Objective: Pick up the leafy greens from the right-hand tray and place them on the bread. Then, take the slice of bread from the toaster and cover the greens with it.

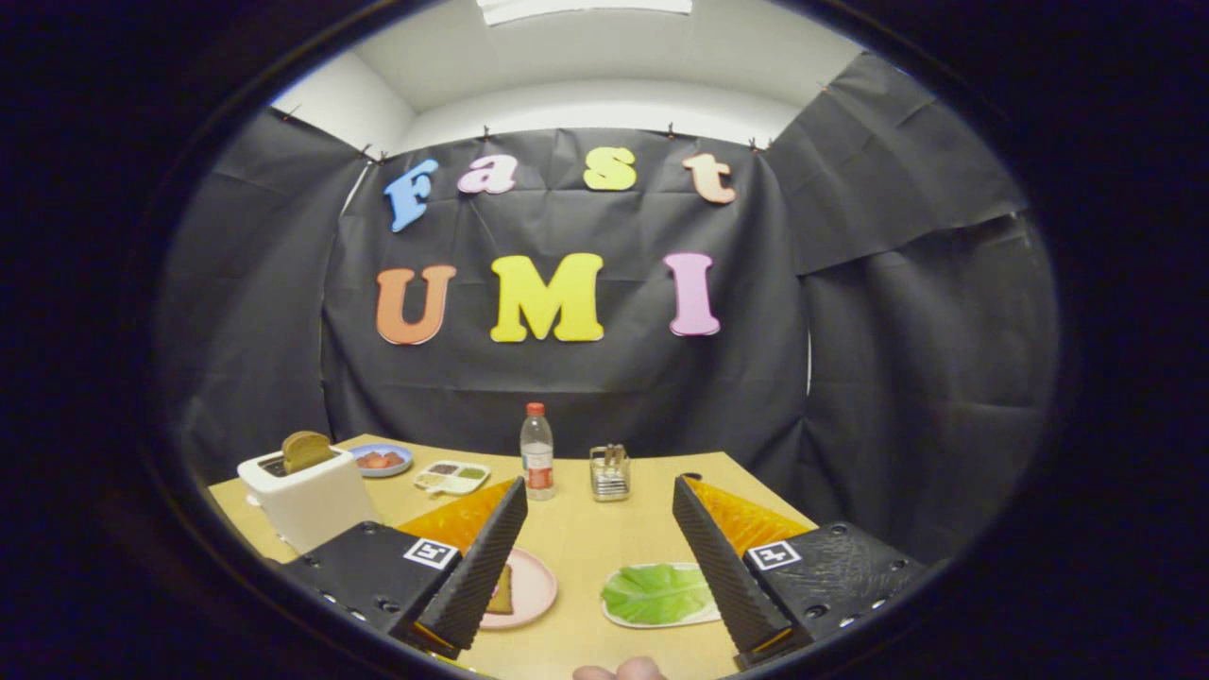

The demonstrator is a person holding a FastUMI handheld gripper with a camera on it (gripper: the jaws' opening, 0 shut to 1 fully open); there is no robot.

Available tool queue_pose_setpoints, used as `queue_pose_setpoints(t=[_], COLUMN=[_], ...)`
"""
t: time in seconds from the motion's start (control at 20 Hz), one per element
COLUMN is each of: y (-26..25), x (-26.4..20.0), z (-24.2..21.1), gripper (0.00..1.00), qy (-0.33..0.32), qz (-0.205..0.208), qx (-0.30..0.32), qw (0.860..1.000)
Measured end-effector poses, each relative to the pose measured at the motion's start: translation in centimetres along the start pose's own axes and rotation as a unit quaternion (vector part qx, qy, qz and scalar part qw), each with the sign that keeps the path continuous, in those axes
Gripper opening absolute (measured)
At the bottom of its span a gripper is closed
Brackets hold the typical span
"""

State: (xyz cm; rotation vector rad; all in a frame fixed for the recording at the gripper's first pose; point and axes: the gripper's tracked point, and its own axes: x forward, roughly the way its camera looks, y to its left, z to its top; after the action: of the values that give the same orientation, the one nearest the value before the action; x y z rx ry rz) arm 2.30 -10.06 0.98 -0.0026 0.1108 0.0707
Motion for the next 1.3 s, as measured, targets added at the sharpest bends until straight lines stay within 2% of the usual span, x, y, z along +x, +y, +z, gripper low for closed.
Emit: queue_pose_setpoints(t=[0.15, 0.25, 0.4, 0.65, 0.75, 0.9, 1.1, 1.3], y=[-5.4, -7.7, -10.2, -12.1, -12.4, -12.9, -13.0, -12.3], x=[1.4, 2.7, 4.9, 8.0, 9.1, 10.6, 11.2, 11.9], z=[-1.6, -4.0, -8.0, -12.9, -14.6, -16.6, -18.6, -20.5], gripper=[0.95, 0.95, 0.96, 0.96, 0.96, 0.96, 0.96, 0.92], qy=[0.026, 0.067, 0.135, 0.203, 0.231, 0.261, 0.302, 0.327], qz=[-0.019, -0.013, -0.002, -0.006, -0.008, -0.017, -0.02, -0.017], qx=[0.03, 0.072, 0.161, 0.231, 0.245, 0.231, 0.273, 0.287], qw=[0.999, 0.995, 0.978, 0.952, 0.941, 0.937, 0.913, 0.9])
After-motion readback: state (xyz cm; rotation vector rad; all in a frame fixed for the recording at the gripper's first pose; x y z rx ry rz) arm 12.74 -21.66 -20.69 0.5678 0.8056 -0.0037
